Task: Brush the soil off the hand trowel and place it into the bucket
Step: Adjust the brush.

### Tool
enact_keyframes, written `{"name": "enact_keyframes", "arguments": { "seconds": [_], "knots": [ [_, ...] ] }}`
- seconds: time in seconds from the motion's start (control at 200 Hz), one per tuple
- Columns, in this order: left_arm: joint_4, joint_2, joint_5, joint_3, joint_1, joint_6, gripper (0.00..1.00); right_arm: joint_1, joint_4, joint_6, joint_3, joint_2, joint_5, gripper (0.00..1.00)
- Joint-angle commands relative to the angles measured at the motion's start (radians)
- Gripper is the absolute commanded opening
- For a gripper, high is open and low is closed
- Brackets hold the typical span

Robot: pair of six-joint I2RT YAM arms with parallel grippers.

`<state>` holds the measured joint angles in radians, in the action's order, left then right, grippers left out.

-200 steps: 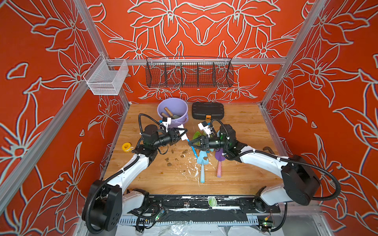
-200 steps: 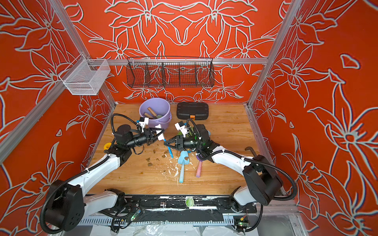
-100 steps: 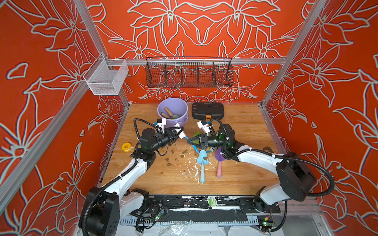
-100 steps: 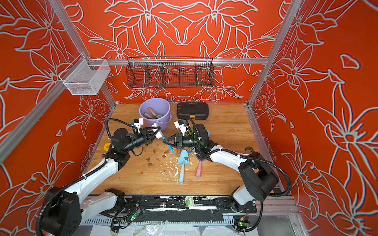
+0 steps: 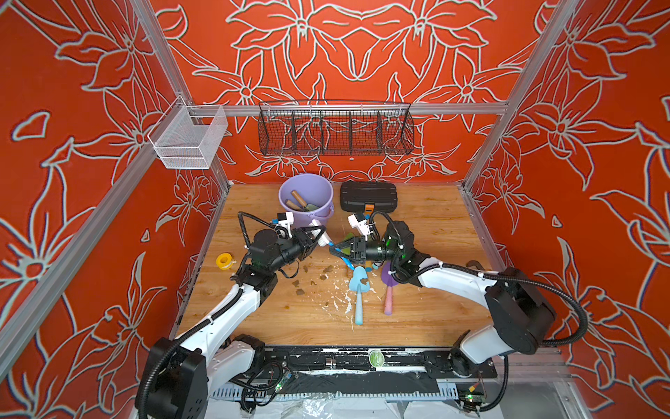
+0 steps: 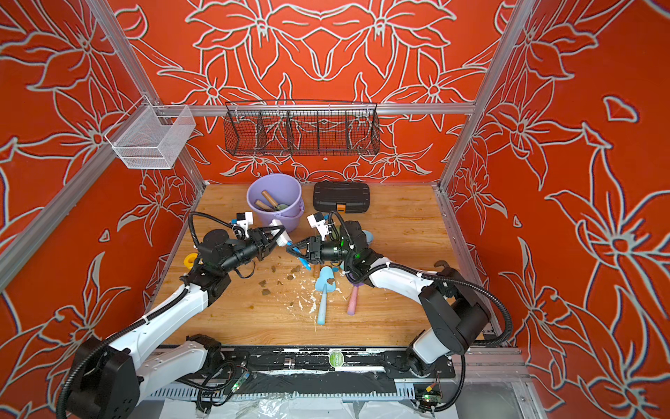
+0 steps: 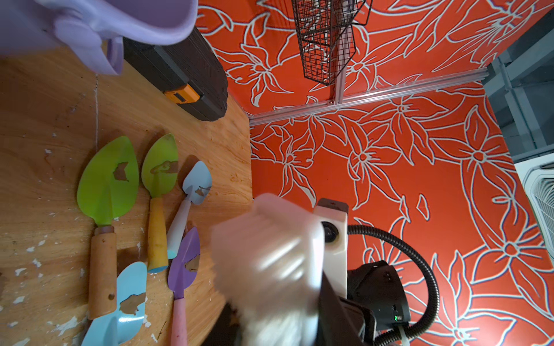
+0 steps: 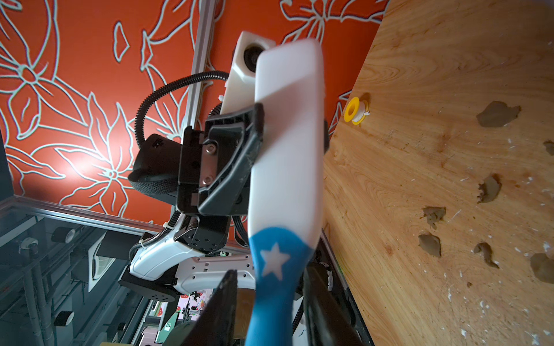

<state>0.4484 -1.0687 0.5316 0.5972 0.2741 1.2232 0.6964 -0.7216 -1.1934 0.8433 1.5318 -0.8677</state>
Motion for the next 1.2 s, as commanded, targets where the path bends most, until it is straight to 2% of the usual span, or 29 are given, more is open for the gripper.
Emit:
{"name": "enact_keyframes", "arguments": {
  "seconds": [0.0, 0.195, 0.29, 0.49, 0.751, 1.061, 1.196],
  "knots": [
    [-0.122, 0.008, -0.021, 0.071, 0.006, -0.043, 0.0, 0.01, 0.032, 0.018, 0.037, -0.006, 0.025, 0.38],
    [-0.29, -0.003, -0.016, 0.148, 0.007, -0.087, 0.0, 0.021, 0.278, 0.166, 0.06, -0.058, 0.088, 0.39],
    [-0.347, -0.018, -0.002, 0.179, 0.006, -0.102, 0.0, 0.023, 0.34, 0.206, 0.069, -0.081, 0.11, 0.39],
    [-0.311, -0.046, 0.025, 0.163, 0.007, -0.055, 0.0, 0.022, 0.325, 0.205, 0.076, -0.082, 0.114, 0.37],
    [-0.381, -0.051, 0.018, 0.181, 0.007, -0.076, 0.0, 0.025, 0.304, 0.194, 0.085, -0.069, 0.122, 0.29],
    [-0.406, -0.048, 0.001, 0.182, 0.008, -0.076, 0.0, 0.033, 0.283, 0.183, 0.096, -0.046, 0.114, 0.28],
    [-0.467, -0.054, -0.012, 0.204, 0.008, -0.102, 0.0, 0.035, 0.296, 0.185, 0.096, -0.047, 0.124, 0.19]
  ]
}}
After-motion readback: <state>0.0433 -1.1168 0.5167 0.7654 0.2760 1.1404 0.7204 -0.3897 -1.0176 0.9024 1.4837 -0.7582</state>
